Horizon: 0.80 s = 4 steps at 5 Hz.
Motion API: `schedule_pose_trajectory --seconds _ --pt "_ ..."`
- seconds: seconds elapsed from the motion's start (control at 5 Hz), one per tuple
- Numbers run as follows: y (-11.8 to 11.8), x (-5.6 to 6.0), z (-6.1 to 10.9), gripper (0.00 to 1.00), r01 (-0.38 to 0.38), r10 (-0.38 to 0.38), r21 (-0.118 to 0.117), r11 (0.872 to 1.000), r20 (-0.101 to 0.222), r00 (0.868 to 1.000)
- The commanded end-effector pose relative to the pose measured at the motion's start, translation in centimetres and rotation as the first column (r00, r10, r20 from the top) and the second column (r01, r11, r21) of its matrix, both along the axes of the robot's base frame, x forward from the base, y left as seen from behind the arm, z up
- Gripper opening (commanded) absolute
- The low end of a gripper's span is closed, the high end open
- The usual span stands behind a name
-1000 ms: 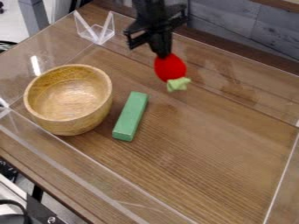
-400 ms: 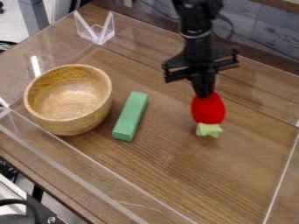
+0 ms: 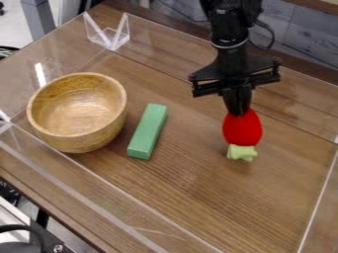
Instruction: Move the red fruit to the right
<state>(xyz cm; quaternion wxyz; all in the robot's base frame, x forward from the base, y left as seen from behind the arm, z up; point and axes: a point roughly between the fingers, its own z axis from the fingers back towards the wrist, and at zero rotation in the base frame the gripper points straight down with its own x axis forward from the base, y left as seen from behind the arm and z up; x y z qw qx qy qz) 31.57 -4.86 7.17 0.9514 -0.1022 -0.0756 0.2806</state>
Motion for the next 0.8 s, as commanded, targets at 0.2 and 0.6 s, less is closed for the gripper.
schedule_pose_trajectory --seconds 0.2,0.6 --pt "-0.5 0.4 2.3 0.0 -0.059 0.058 0.003 0.998 0.066 0.996" --pt "0.1 0.3 3.3 0.0 -0.127 0.126 0.008 0.992 0.071 0.989"
